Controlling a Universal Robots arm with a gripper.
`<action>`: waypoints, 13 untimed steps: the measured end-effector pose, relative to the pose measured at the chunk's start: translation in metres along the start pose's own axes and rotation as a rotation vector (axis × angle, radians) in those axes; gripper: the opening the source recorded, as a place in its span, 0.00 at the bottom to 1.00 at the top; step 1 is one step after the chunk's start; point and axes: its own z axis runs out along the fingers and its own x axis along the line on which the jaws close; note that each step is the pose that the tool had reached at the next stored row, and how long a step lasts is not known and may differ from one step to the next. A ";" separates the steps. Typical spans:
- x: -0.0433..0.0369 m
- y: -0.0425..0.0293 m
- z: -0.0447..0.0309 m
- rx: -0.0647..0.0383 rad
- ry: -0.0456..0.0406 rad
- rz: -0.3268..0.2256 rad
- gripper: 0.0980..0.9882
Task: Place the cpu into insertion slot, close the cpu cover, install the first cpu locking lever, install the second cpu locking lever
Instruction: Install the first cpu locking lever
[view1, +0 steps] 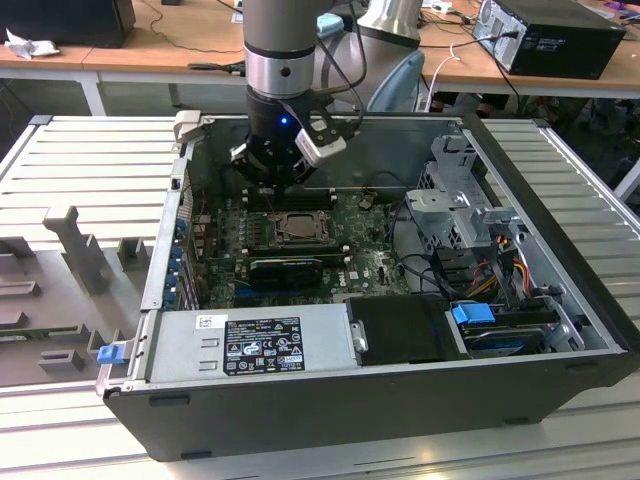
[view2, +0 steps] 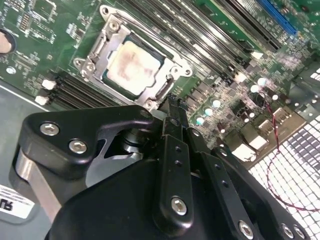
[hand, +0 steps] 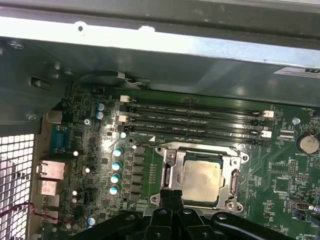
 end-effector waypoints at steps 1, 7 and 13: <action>0.0018 0.0002 0.0000 0.000 -0.0002 0.000 0.01; 0.0204 0.0020 -0.0017 -0.060 -0.0064 0.000 0.01; 0.0341 0.0083 -0.0016 -0.063 -0.0066 0.000 0.01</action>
